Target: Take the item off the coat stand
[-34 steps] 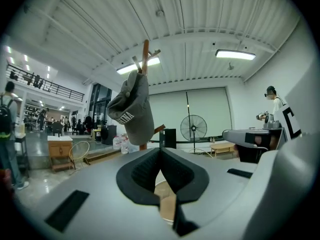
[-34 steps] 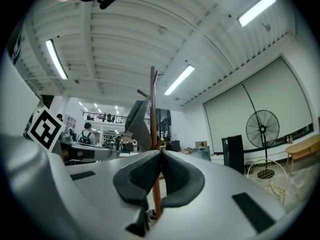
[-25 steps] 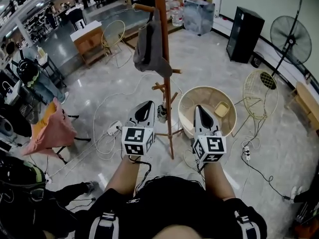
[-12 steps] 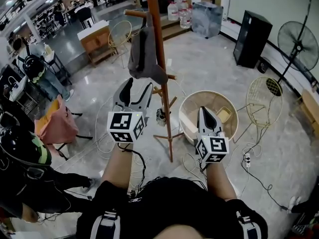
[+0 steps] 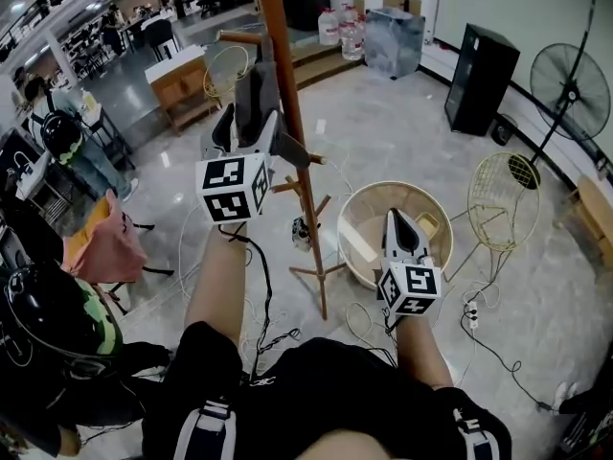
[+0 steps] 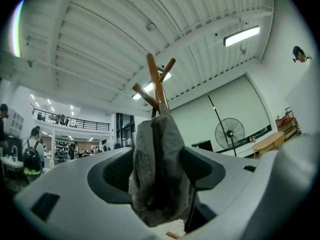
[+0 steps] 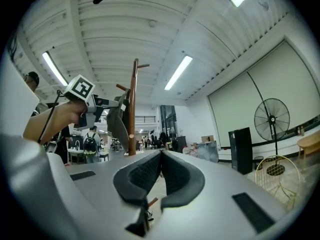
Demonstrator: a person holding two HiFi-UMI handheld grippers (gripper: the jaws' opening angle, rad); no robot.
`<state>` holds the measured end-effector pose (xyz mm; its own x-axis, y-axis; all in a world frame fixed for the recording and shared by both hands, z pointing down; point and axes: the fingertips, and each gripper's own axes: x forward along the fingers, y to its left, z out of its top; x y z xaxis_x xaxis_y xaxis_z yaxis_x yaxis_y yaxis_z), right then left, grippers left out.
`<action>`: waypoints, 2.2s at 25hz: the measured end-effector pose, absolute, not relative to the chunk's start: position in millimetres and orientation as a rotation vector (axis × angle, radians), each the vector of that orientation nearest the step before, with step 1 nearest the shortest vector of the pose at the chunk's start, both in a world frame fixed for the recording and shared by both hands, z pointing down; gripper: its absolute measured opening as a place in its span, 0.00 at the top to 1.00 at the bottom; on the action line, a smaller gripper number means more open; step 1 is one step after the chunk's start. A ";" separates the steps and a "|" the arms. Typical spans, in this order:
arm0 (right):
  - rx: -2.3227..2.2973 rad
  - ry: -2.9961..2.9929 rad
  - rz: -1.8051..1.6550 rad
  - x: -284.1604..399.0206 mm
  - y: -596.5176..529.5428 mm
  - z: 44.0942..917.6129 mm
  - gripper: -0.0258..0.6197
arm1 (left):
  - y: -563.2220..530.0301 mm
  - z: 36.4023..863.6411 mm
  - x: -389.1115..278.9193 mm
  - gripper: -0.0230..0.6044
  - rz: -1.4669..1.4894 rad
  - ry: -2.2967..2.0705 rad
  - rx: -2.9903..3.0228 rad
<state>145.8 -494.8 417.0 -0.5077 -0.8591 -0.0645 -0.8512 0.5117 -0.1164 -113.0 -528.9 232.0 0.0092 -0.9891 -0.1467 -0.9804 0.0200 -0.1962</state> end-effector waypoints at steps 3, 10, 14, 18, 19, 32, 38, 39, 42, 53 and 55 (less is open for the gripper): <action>-1.509 2.626 -0.116 147.0 -500.3 418.7 0.93 | -548.6 235.3 -119.9 0.49 -0.077 2.084 -2.048; -1.514 2.618 -0.141 158.3 -501.0 425.7 0.93 | -564.6 250.2 -111.5 0.79 0.010 2.063 -2.272; -1.513 2.618 -0.153 162.0 -499.2 428.7 0.93 | -558.4 249.3 -106.3 0.89 -0.076 2.057 -2.168; -1.503 2.617 -0.158 163.0 -494.3 427.6 0.93 | -547.9 241.6 -106.6 0.90 -0.068 2.063 -2.094; -1.500 2.618 -0.158 162.6 -493.0 427.0 0.93 | -543.8 237.4 -108.2 0.90 -0.048 2.063 -2.078; -1.449 2.646 -0.183 153.8 -478.9 420.9 0.93 | -480.9 190.0 -144.8 0.90 0.134 2.095 -1.829; -1.409 2.676 -0.193 140.3 -479.3 427.8 0.93 | -464.5 191.5 -151.3 0.90 0.138 2.101 -1.767; -1.400 2.682 -0.193 136.8 -479.0 428.2 0.93 | -463.5 189.5 -153.5 0.90 0.142 2.102 -1.763; -1.376 2.695 -0.193 126.2 -476.6 428.7 0.93 | -456.7 179.2 -162.0 0.90 0.142 2.100 -1.734; -1.288 2.739 -0.188 97.5 -476.4 427.6 0.93 | -412.0 176.3 -193.9 0.90 0.138 2.162 -1.617; -1.260 2.754 -0.189 87.8 -474.7 427.7 0.93 | -401.4 192.4 -200.7 0.90 0.126 2.196 -1.620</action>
